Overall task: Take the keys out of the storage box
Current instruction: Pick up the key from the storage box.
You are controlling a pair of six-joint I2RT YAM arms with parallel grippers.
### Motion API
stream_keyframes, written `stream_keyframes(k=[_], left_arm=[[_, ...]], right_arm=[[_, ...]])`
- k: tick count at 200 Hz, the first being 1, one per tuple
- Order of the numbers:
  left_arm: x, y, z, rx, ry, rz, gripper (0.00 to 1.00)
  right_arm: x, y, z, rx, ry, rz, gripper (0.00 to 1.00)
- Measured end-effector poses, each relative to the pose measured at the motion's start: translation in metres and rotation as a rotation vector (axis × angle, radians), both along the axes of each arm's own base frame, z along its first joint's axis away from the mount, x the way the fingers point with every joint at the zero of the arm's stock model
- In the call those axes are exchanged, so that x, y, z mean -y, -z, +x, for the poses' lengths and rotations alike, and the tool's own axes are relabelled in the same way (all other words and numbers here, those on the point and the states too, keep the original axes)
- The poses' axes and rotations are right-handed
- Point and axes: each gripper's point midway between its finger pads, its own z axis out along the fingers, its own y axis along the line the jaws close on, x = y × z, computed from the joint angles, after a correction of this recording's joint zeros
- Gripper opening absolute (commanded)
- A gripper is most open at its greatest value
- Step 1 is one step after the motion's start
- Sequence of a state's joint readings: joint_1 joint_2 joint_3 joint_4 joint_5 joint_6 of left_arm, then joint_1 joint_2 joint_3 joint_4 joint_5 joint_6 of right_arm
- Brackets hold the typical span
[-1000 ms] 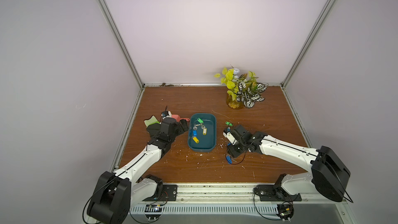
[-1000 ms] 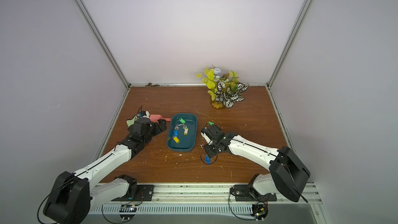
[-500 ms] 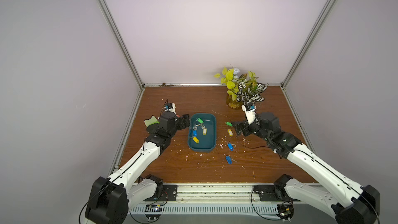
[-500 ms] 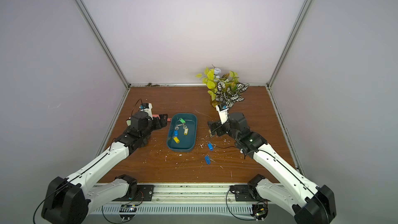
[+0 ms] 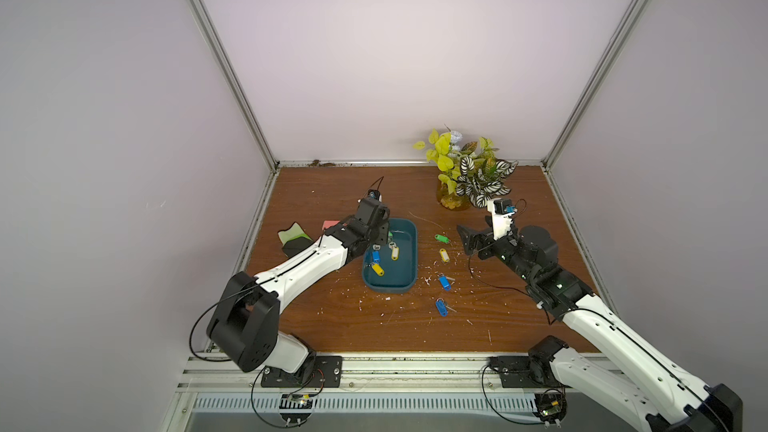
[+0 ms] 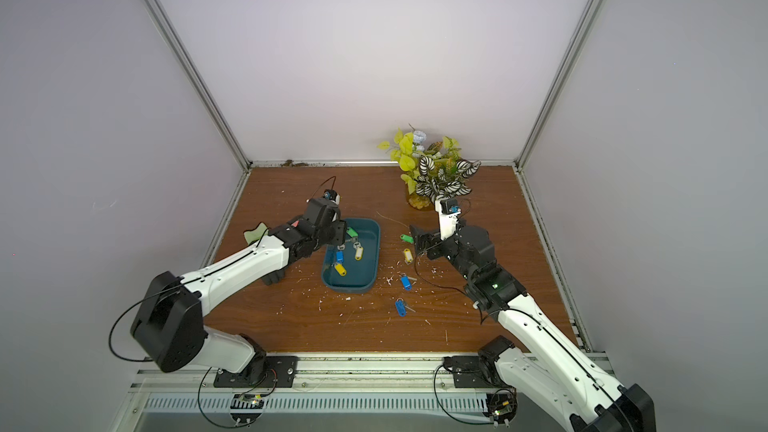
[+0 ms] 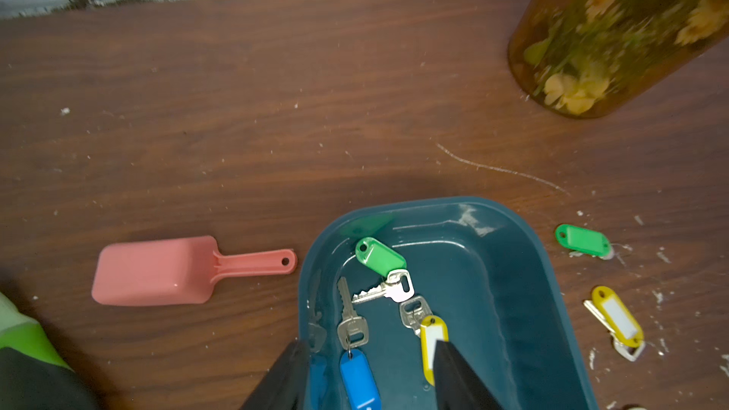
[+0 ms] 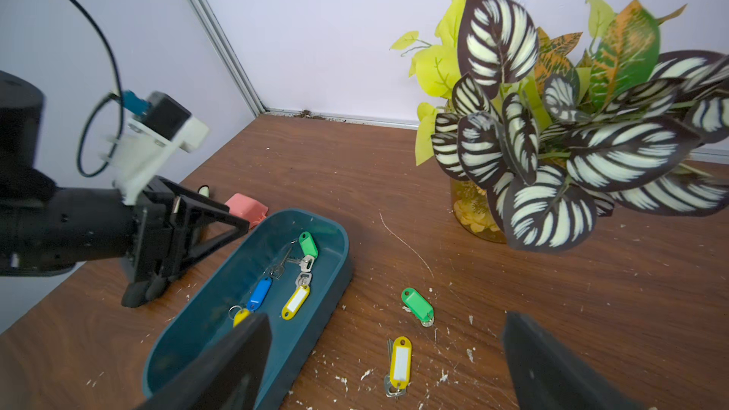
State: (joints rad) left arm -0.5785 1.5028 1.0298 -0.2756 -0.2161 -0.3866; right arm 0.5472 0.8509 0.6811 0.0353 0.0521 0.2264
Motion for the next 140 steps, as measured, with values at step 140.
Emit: stream_keyframes(k=[140], left_arm=[[-0.006,0.091,0.006,-0.244,-0.046,0.211,0.29]], right_arm=[[0.018,0.006,0.001,-0.002,0.086,-0.011,0.99]])
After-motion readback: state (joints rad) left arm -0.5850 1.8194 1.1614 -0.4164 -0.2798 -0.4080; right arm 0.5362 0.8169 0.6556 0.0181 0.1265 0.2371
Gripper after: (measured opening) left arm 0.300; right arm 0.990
